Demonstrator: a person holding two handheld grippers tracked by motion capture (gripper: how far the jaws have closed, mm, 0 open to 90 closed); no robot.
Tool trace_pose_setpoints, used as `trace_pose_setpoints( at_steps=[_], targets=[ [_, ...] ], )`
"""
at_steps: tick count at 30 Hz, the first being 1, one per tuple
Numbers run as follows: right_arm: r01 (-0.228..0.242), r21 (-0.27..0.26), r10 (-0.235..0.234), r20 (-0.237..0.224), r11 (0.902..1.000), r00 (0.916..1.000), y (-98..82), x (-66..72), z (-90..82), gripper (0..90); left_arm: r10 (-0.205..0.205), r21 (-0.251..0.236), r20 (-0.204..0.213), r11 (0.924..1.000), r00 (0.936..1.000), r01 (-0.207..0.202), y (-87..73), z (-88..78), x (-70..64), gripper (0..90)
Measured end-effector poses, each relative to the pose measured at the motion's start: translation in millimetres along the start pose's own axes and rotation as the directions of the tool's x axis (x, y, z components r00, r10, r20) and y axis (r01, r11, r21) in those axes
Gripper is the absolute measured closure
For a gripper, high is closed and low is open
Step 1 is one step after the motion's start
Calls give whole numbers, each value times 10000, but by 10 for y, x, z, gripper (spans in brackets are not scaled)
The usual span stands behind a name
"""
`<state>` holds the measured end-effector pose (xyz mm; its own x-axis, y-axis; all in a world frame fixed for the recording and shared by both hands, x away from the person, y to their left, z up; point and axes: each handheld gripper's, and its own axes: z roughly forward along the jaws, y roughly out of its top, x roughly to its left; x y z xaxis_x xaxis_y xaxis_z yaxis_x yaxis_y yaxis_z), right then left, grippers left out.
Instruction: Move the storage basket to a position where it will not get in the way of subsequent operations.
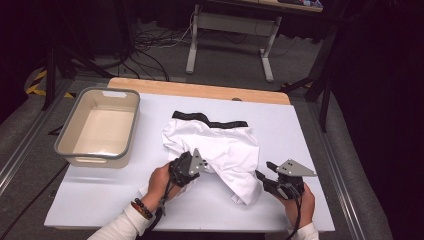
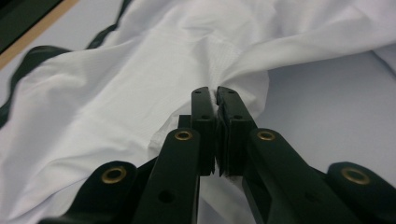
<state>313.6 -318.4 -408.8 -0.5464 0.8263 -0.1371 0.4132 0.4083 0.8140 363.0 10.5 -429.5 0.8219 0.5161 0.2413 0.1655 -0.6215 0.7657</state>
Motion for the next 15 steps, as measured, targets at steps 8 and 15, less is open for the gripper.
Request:
trace_pose_setpoints(
  at_steps=[8, 15],
  targets=[
    [75, 546, -69, -121, 9985, 9999, -55, -17, 106, 437, -1235, -157, -694, 9923, 9899, 1227, -201, -192, 352, 859],
    [779, 1164, -687, -810, 9901, 9943, -83, 169, 293, 412, -1421, 44, -1093, 9897, 9838, 1434, -261, -166, 448, 856]
  ],
)
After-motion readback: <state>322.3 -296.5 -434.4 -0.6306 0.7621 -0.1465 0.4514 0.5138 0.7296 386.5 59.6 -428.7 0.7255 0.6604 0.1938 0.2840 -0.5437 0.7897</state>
